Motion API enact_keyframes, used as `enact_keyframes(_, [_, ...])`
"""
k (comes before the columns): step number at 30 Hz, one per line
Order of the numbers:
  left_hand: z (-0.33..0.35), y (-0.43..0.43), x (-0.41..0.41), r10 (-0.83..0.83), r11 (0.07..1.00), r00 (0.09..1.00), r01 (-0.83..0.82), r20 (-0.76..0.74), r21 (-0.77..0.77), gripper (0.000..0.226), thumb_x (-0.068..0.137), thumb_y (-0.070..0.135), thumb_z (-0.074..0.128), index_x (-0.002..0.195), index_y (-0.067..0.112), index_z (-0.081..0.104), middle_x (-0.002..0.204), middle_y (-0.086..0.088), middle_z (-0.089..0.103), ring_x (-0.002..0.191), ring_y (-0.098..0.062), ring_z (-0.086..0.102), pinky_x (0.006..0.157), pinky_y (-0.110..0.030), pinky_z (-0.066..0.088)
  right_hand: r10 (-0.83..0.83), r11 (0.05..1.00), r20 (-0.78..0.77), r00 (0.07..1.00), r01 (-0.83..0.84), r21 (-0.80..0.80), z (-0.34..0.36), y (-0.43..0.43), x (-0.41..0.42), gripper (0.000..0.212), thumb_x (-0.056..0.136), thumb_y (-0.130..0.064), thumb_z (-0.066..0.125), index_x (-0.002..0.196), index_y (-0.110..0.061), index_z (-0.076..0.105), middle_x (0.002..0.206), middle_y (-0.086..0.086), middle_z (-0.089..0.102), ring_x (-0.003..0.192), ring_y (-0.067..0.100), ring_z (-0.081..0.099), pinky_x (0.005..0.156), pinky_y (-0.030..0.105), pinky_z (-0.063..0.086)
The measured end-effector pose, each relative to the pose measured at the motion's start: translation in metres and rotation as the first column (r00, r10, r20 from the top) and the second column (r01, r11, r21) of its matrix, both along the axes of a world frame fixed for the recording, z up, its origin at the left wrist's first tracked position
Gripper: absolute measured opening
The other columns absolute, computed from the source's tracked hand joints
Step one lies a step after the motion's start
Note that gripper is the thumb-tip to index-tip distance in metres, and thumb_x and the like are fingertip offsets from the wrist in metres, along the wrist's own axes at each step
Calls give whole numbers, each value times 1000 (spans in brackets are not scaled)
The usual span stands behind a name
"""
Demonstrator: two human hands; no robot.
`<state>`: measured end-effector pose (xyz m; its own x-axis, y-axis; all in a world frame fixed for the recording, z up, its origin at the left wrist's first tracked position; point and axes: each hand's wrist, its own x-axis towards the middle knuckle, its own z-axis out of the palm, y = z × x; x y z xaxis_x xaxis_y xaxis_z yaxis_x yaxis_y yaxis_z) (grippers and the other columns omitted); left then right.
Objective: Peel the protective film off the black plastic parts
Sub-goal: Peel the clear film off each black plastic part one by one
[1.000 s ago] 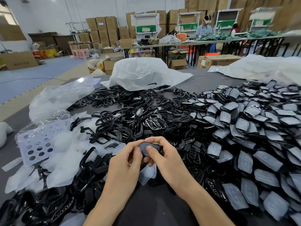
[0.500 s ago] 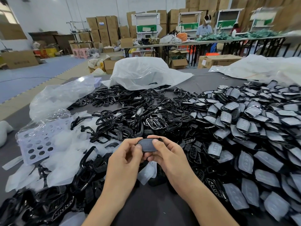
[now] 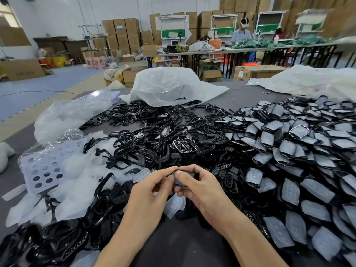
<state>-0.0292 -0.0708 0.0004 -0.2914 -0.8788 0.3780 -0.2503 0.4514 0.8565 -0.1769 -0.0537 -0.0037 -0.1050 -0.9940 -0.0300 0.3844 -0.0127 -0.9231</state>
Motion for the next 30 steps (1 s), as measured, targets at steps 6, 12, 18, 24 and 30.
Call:
enact_keyframes(6, [1, 2, 3, 9, 983, 992, 14, 126, -182, 29, 98, 23, 51, 119, 34, 68, 87, 14, 66, 85, -6, 64, 72, -10, 44, 41, 999, -106, 994, -41, -5, 7, 6, -3, 16, 89, -6, 70, 79, -11, 58, 73, 5, 68, 62, 18, 65, 64, 25, 53])
enact_keyframes(12, [2, 9, 3, 101, 925, 963, 1, 249, -381, 22, 102, 32, 47, 119, 33, 61, 94, 23, 62, 82, 1, 61, 69, -10, 43, -82, 996, -159, 984, 77, -37, 12, 10, -5, 26, 89, -6, 64, 70, -13, 48, 64, 0, 63, 59, 13, 63, 64, 21, 54])
enact_keyframes(18, [4, 15, -1, 62, 888, 903, 146, 426, -437, 28, 97, 26, 42, 112, 29, 65, 90, 19, 59, 78, 2, 53, 66, -19, 44, -197, 980, -117, 973, 193, -39, 8, 4, -5, 30, 85, -3, 64, 66, -18, 47, 63, -1, 56, 65, 12, 53, 60, 17, 48])
enact_keyframes(24, [0, 21, -9, -91, 901, 881, 272, 465, -339, 34, 92, 22, 47, 118, 38, 61, 82, 20, 58, 60, 9, 44, 58, -2, 28, -186, 981, 0, 982, 186, 50, 9, 3, -10, 33, 87, -6, 66, 63, -19, 48, 66, 2, 62, 56, 13, 62, 52, 21, 50])
enact_keyframes(30, [-3, 11, -5, 60, 978, 996, -44, 71, -202, 28, 99, 29, 47, 115, 50, 57, 69, 7, 61, 54, -16, 54, 51, -32, 45, -124, 992, 19, 992, 123, 40, 9, 3, -8, 31, 88, -8, 69, 63, -20, 56, 72, 1, 65, 58, 11, 61, 60, 23, 53])
